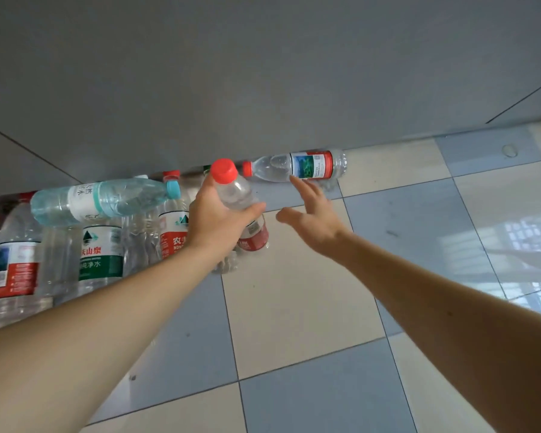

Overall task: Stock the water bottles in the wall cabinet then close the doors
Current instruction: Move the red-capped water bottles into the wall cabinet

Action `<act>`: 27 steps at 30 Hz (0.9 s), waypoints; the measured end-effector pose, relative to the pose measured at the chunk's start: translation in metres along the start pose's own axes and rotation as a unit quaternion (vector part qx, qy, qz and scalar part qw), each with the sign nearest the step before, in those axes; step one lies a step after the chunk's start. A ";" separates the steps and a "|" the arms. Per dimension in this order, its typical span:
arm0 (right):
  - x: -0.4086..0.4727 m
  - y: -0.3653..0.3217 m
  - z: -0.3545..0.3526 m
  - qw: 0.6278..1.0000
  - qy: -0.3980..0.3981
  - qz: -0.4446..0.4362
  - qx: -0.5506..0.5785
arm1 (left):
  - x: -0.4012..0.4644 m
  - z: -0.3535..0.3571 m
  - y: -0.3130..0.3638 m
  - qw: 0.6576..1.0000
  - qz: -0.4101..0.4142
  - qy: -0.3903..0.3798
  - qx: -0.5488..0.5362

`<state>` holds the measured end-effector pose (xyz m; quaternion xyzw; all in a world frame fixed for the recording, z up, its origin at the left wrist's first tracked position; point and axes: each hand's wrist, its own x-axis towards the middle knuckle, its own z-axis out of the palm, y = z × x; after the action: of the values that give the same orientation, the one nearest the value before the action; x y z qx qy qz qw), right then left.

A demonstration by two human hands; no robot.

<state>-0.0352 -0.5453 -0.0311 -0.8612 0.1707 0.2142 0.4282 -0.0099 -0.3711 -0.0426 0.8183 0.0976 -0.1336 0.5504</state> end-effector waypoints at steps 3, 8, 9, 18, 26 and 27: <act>0.035 0.007 -0.014 0.997 0.015 -0.009 -0.071 | 0.012 0.003 0.000 0.997 0.069 -0.011 0.019; 0.071 0.018 -0.019 0.975 0.021 -0.001 -0.220 | 0.018 -0.011 -0.007 0.992 0.108 -0.061 0.036; 0.076 0.020 -0.019 0.970 0.023 0.005 -0.241 | 0.018 -0.012 -0.008 0.990 0.117 -0.074 0.032; 0.052 0.039 -0.006 0.955 0.089 0.008 -0.284 | 0.010 -0.008 -0.027 0.986 0.145 -0.049 0.067; 0.042 0.057 -0.004 0.930 0.085 -0.047 -0.353 | 0.001 0.005 -0.037 0.978 0.184 -0.022 0.095; 0.043 0.057 -0.001 0.929 0.072 -0.046 -0.359 | 0.001 0.006 -0.037 0.978 0.185 -0.016 0.092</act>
<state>-0.0261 -0.5838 -0.0906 -0.9775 0.0726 0.1785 0.0859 -0.0211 -0.3632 -0.0773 0.8673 -0.0773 -0.0509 0.4892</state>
